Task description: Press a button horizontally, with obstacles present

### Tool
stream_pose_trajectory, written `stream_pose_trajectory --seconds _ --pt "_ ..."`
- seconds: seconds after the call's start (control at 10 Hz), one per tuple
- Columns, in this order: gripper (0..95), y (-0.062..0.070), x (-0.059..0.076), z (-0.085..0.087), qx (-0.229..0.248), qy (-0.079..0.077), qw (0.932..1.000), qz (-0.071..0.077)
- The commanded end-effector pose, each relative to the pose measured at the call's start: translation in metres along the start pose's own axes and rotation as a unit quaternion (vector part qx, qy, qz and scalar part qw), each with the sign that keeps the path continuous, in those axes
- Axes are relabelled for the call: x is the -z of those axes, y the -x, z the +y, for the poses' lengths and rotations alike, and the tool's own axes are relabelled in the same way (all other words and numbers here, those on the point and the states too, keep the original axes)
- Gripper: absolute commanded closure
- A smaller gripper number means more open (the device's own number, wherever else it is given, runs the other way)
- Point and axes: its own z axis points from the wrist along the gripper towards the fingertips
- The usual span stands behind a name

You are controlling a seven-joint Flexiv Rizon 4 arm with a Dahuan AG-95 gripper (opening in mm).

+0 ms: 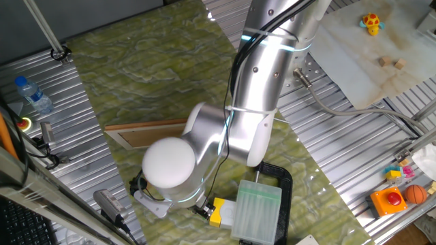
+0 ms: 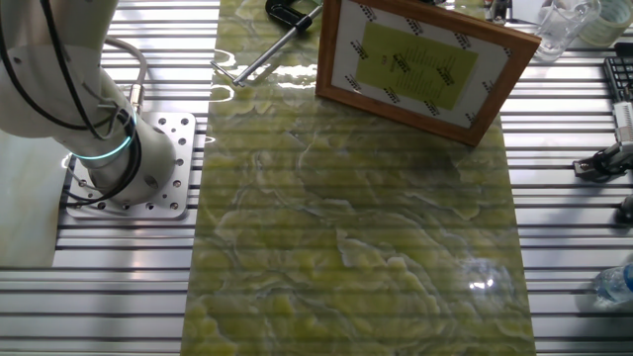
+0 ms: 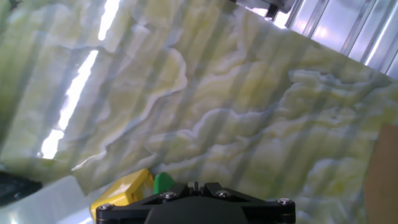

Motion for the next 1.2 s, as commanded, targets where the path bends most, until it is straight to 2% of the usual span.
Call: stream_pose_trajectory --seconds 0.1,0.4,1.2 --pt "95.0 0.0022 -0.0035 0.0059 -0.003 0.003 1.0 0.005" --pt "95.0 0.0006 -0.0019 0.0091 0.008 -0.005 0.9999 0.01" --pt "95.0 -0.0012 -0.0021 0.0092 0.019 0.013 0.9995 0.023"
